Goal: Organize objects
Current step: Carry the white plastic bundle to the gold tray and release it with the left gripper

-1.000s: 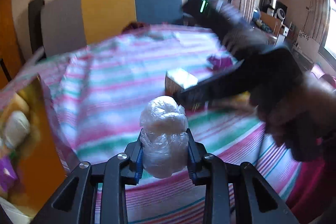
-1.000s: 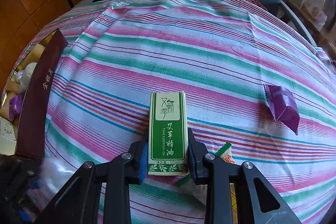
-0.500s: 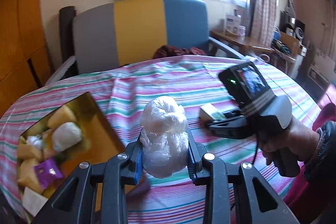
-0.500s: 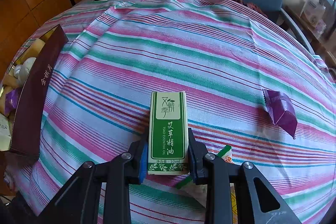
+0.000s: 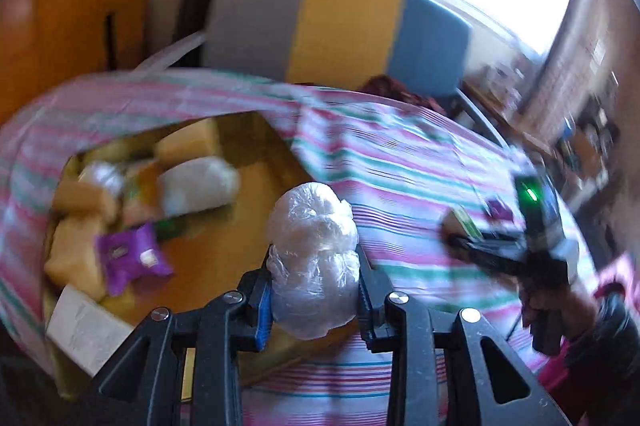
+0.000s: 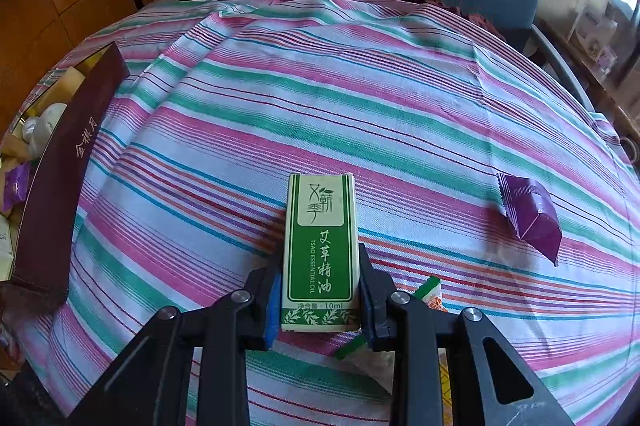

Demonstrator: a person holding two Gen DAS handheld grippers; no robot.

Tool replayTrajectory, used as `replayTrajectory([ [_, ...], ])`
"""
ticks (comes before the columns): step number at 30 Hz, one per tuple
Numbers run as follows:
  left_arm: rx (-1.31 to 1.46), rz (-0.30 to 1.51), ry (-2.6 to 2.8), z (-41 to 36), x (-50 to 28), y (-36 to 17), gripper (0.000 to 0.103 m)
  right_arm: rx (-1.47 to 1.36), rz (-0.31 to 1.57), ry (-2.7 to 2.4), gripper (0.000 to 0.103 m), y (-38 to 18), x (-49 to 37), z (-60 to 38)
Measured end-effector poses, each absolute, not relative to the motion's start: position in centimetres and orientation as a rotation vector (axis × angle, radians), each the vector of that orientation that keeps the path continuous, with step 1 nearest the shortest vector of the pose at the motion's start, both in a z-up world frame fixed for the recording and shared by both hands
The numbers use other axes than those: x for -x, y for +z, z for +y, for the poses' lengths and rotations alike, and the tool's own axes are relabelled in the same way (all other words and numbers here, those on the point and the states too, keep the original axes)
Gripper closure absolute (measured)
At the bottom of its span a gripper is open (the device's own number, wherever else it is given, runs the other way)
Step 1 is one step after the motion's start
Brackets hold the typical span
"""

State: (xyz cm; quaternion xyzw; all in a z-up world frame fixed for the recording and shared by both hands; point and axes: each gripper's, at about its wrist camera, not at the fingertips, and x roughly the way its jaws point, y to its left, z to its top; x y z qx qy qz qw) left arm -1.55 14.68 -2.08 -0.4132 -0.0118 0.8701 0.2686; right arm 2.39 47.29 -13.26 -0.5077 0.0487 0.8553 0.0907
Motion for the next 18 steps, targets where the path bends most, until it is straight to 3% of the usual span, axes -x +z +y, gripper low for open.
replayTrajectory([
  [9,1.232,-0.334,2.492,3.8,5.8,-1.9,0.071,1.519,0.124,2.537,0.072,-13.2,-2.2,47.2],
  [18,1.325,-0.232,2.378,8.1,7.5,-4.1,0.069,1.521,0.111,2.532,0.072,-13.2,-2.1,47.1],
])
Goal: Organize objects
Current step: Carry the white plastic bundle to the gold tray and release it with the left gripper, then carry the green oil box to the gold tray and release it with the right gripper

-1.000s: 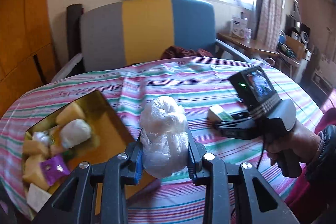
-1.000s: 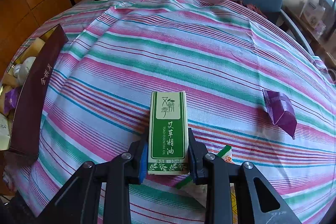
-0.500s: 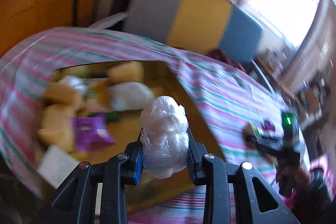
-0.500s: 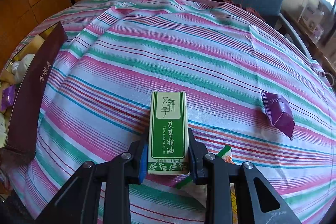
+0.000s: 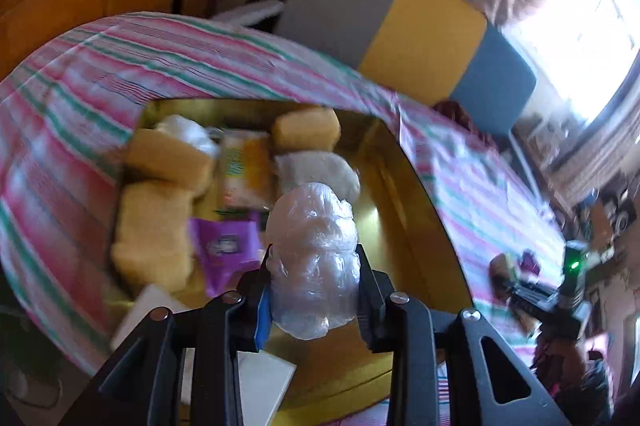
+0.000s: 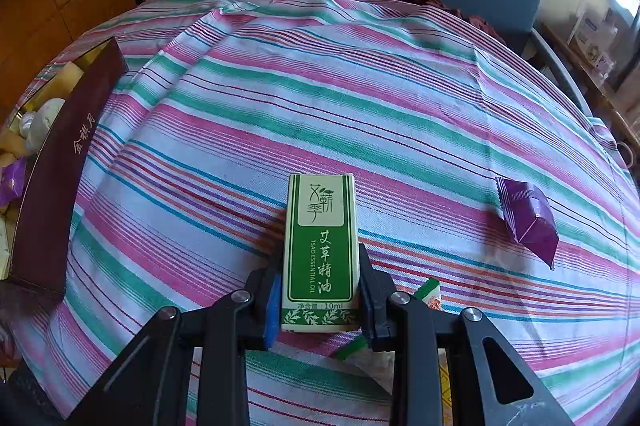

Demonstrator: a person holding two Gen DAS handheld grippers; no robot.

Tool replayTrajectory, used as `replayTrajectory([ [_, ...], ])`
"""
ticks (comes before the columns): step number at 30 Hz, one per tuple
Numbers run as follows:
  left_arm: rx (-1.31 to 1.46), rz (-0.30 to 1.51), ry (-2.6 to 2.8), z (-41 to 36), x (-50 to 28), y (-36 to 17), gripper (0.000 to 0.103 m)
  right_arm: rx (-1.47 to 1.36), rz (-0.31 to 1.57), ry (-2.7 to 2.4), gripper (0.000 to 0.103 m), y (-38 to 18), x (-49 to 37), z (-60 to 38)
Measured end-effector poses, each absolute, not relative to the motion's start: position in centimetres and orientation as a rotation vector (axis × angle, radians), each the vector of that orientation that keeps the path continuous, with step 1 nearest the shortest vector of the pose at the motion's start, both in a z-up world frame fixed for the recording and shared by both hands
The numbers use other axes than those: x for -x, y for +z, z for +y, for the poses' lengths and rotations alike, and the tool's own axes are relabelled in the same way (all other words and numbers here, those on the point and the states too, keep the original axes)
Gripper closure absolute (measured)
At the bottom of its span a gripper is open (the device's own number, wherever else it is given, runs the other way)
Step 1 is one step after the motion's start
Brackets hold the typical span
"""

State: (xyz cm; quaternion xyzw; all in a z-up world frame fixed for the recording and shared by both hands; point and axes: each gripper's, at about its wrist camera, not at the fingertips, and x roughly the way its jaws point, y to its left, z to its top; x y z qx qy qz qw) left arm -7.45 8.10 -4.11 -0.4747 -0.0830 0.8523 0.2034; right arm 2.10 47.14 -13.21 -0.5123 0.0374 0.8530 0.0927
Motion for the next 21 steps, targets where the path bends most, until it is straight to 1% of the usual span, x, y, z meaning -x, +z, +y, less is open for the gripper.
replayTrajectory([
  [5,1.468,-0.237,2.318,9.9,9.7,-6.9,0.065,1.523,0.111,2.534,0.072,-13.2,-2.1,47.2],
  [7,1.484,-0.199,2.333,10.2,10.3,-7.6,0.062,1.523,0.107,2.534,0.072,-13.2,-2.1,47.2],
  [9,1.508,-0.174,2.34,10.2,10.6,-8.2,0.056,1.524,0.107,2.534,0.072,-13.2,-2.0,47.2],
  [10,1.526,-0.157,2.327,10.3,10.7,-8.6,0.051,1.524,0.107,2.535,0.072,-13.3,-2.0,47.2],
  [11,1.548,-0.148,2.324,10.3,10.8,-8.9,0.049,1.525,0.106,2.535,0.072,-13.3,-2.0,47.3],
  [16,1.505,-0.181,2.39,8.9,10.0,-8.2,0.049,1.524,0.106,2.537,0.072,-13.3,-2.0,47.2],
  [21,1.354,-0.087,2.518,8.0,7.6,-5.5,0.049,1.525,0.108,2.535,0.072,-13.2,-1.8,47.2],
])
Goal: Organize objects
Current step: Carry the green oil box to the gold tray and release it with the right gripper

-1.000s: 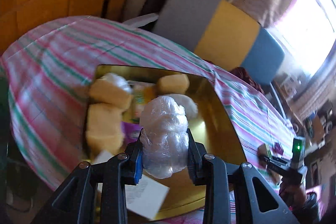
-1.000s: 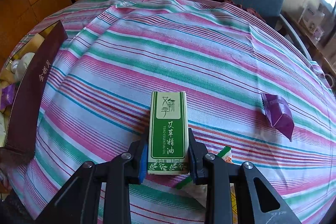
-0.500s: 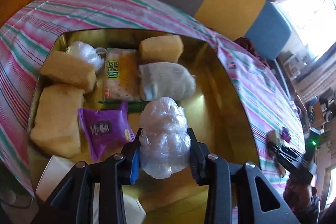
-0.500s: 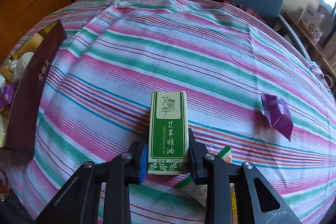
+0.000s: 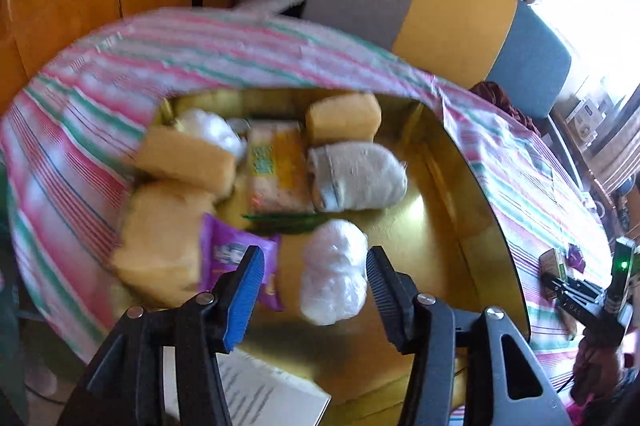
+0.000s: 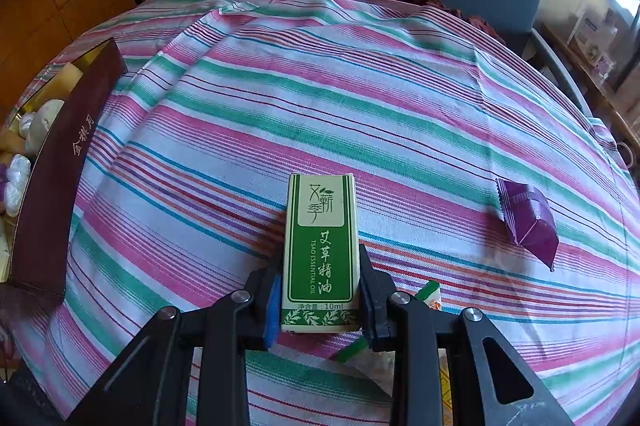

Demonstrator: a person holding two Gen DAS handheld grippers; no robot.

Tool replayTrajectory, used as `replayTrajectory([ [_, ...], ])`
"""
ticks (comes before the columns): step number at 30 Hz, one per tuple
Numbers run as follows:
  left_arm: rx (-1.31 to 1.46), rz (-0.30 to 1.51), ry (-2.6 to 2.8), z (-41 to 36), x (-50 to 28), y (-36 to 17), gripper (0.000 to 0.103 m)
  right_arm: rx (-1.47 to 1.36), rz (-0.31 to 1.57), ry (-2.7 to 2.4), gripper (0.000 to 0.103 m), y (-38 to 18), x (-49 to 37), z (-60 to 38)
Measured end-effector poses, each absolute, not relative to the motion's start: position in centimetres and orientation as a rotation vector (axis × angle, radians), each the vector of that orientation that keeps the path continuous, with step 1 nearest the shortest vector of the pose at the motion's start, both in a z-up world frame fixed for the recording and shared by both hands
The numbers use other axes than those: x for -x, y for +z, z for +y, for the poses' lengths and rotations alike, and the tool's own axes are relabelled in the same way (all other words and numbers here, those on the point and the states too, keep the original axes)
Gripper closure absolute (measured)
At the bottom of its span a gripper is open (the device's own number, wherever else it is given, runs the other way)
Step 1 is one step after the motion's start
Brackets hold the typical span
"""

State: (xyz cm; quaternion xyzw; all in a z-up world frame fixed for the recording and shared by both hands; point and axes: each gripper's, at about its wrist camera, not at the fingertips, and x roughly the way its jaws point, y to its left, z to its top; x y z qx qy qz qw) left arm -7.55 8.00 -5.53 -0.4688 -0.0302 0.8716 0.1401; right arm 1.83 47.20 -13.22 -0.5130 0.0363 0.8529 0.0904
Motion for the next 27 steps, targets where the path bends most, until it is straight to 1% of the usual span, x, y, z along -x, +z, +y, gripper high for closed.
replayTrajectory([
  [10,1.053,0.11,2.684,7.1,3.6,-0.9,0.049,1.536,0.175,2.528,0.072,-12.9,-2.2,47.6],
  [14,1.018,0.114,2.69,6.8,2.7,-0.2,0.049,1.515,0.175,2.533,0.072,-12.1,-2.4,47.0],
  [18,0.997,0.117,2.686,6.9,2.2,-0.1,0.049,1.477,0.232,2.577,0.072,-10.3,-2.7,45.5],
  [27,0.995,0.081,2.673,6.6,1.8,-0.4,0.049,1.417,0.213,2.773,0.072,-5.6,-1.6,37.7],
])
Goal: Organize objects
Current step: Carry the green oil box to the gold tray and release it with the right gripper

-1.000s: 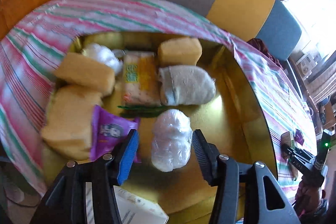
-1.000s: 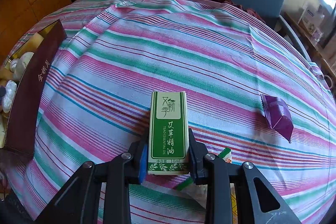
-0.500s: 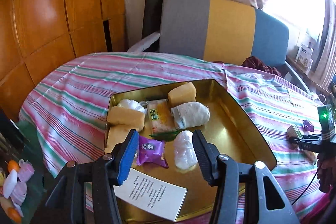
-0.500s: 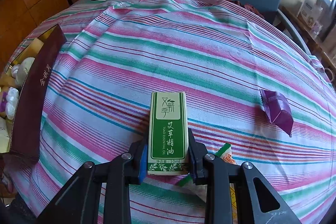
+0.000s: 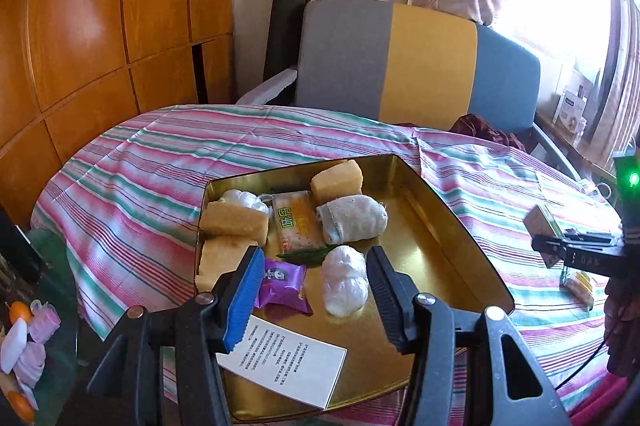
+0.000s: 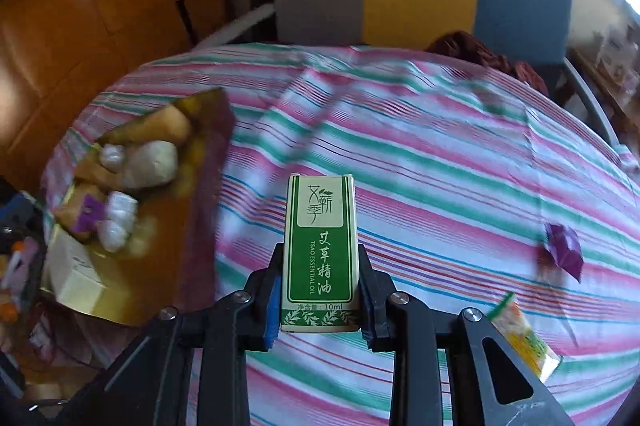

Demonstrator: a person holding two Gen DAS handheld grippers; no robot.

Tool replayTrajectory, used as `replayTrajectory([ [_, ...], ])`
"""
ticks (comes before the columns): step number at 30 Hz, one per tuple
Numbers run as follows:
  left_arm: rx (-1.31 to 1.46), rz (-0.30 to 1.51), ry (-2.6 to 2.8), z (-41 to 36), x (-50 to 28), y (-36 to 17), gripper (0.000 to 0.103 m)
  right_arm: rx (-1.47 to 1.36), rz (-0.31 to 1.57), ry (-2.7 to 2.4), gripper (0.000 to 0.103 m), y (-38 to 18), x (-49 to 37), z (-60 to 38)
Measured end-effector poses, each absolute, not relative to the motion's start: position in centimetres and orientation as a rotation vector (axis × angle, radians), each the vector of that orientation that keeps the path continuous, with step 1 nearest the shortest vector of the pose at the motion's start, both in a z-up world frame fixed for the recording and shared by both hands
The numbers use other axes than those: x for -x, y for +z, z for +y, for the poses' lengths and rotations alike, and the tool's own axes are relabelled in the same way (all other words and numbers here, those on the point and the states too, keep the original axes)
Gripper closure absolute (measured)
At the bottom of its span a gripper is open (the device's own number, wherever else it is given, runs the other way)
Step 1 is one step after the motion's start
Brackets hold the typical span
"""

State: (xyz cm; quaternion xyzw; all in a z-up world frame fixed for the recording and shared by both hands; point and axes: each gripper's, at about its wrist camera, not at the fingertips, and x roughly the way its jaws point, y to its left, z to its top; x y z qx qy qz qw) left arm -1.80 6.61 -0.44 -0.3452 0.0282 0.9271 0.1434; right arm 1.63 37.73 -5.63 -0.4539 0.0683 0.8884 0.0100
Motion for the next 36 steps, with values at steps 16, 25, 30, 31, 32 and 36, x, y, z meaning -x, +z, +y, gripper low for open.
replayTrajectory([
  [16,1.063,0.007,2.674,4.5,2.5,-2.0,0.049,1.639,-0.045,2.889,0.072,-6.7,6.7,22.1],
  [25,1.104,-0.035,2.687,3.3,3.2,-2.8,0.049,1.718,-0.123,2.82,0.06,-9.8,9.0,20.0],
  [30,1.096,-0.045,2.697,3.0,3.2,-2.6,0.049,1.688,-0.119,2.857,0.06,-9.5,8.2,19.6],
  [31,1.094,-0.044,2.698,3.0,3.2,-2.6,0.049,1.675,-0.112,2.863,0.06,-9.3,8.0,19.7],
  [32,1.089,-0.043,2.699,3.1,3.1,-2.5,0.049,1.658,-0.1,2.873,0.059,-9.0,7.8,19.8],
  [36,1.072,-0.038,2.703,3.1,2.8,-2.2,0.049,1.585,-0.045,2.904,0.05,-7.5,7.1,20.3],
])
